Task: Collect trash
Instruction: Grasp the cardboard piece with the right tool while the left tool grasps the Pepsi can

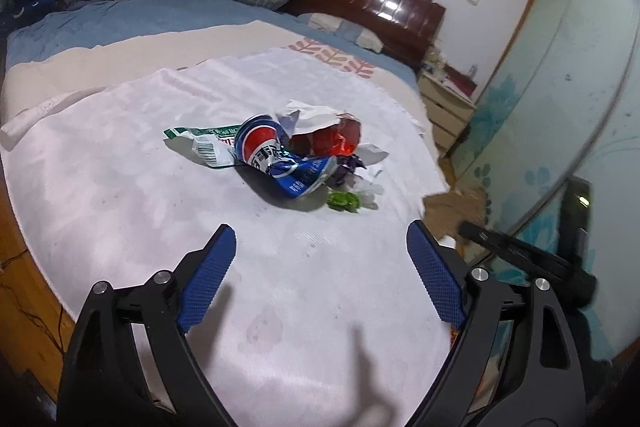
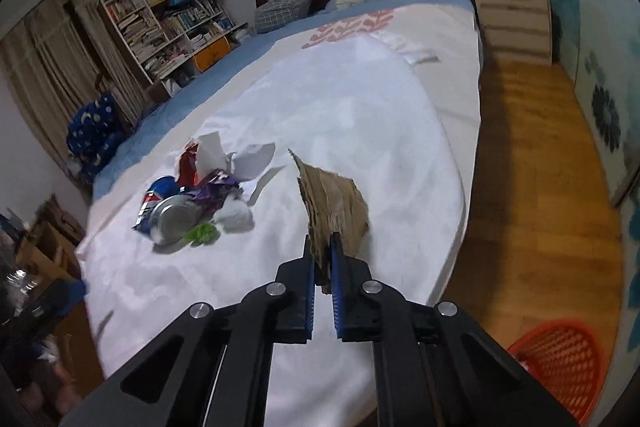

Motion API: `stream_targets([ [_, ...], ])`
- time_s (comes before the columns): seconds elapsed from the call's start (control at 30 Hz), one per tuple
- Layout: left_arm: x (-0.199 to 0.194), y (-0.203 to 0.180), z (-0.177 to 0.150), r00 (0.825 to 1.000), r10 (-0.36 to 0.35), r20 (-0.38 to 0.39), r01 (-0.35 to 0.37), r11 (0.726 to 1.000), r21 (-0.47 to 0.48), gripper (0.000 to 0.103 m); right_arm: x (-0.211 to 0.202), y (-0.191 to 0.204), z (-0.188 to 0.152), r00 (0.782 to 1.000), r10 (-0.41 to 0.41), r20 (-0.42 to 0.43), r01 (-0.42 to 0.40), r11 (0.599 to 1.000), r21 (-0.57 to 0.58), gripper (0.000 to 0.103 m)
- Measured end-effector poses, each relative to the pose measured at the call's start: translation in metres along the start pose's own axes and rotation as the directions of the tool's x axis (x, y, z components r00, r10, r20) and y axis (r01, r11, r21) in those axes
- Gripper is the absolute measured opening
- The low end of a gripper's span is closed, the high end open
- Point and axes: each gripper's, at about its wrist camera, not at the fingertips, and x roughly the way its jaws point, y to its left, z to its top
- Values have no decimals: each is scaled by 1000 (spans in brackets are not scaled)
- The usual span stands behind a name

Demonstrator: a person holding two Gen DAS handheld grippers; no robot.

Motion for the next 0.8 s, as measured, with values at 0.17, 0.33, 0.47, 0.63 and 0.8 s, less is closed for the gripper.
stream_targets([
  [0.17,22,10,14,999,-24,-40,20,995,-96,88,-19,3,-10,998,65,6,-65,998,1,7],
  [0.33,39,33,26,998,-68,-3,64,955,-289,92,-10,8,-20,996,85,-15,-85,996,-12,7],
  [0.47,63,30,32,999,-20,-47,5,952,-306,92,-9,12,-18,996,88,-17,-89,996,-27,7],
  [0.63,87,37,46,998,5,-65,-25,951,-309,92,-5,12,-15,996,81,-30,-84,990,-110,7],
  [0.8,106,41,46,993,-7,-119,-33,945,-326,41,4,-4,-11,995,81,-59,-86,993,-76,7],
])
